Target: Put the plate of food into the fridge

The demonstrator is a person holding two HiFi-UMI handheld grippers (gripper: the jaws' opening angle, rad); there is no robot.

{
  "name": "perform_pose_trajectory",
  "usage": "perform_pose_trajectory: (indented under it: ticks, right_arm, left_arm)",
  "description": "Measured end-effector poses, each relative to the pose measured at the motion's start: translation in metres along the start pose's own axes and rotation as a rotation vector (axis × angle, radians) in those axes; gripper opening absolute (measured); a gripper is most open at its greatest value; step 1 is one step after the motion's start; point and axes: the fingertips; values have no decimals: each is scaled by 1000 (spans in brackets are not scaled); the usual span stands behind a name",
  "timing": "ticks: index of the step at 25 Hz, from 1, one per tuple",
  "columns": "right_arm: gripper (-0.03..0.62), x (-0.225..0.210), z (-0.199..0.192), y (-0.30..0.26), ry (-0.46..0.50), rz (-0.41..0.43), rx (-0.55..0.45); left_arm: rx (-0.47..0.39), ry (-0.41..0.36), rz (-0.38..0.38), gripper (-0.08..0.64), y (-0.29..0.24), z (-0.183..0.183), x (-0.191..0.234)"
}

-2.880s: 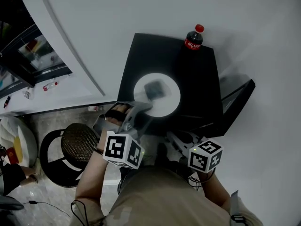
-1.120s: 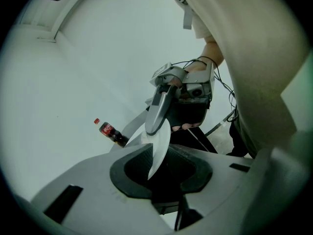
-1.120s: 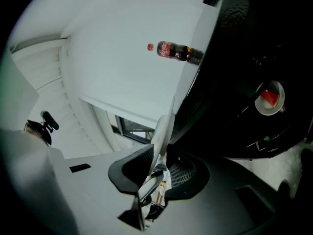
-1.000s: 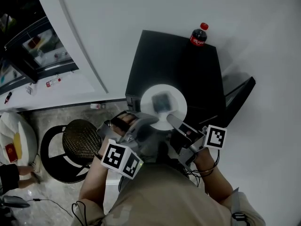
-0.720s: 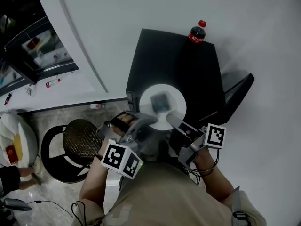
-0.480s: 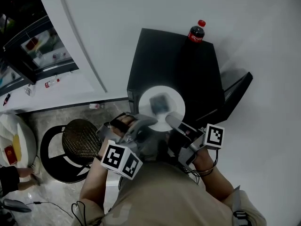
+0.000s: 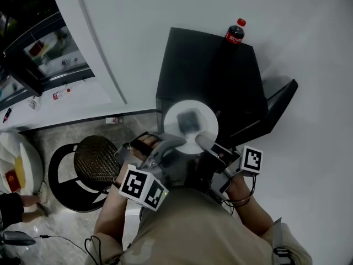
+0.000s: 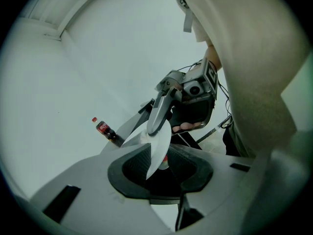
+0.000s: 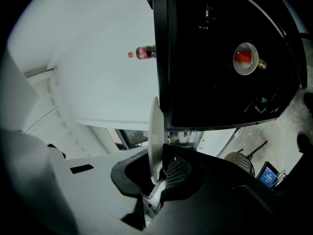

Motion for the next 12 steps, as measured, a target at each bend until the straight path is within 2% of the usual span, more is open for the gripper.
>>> perform_pose_trajectory:
  ticks: [12]
  right_arm:
    - [41, -11, -25, 14, -41, -33, -48]
  left_arm:
    - [-25, 38, -39, 109, 7, -9, -26]
Point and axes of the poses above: the fingertips, and each gripper's own axes: y backward along the fingers, x to its left, z out of its top, and after that the axes turned 14 degrees about y, right-handed
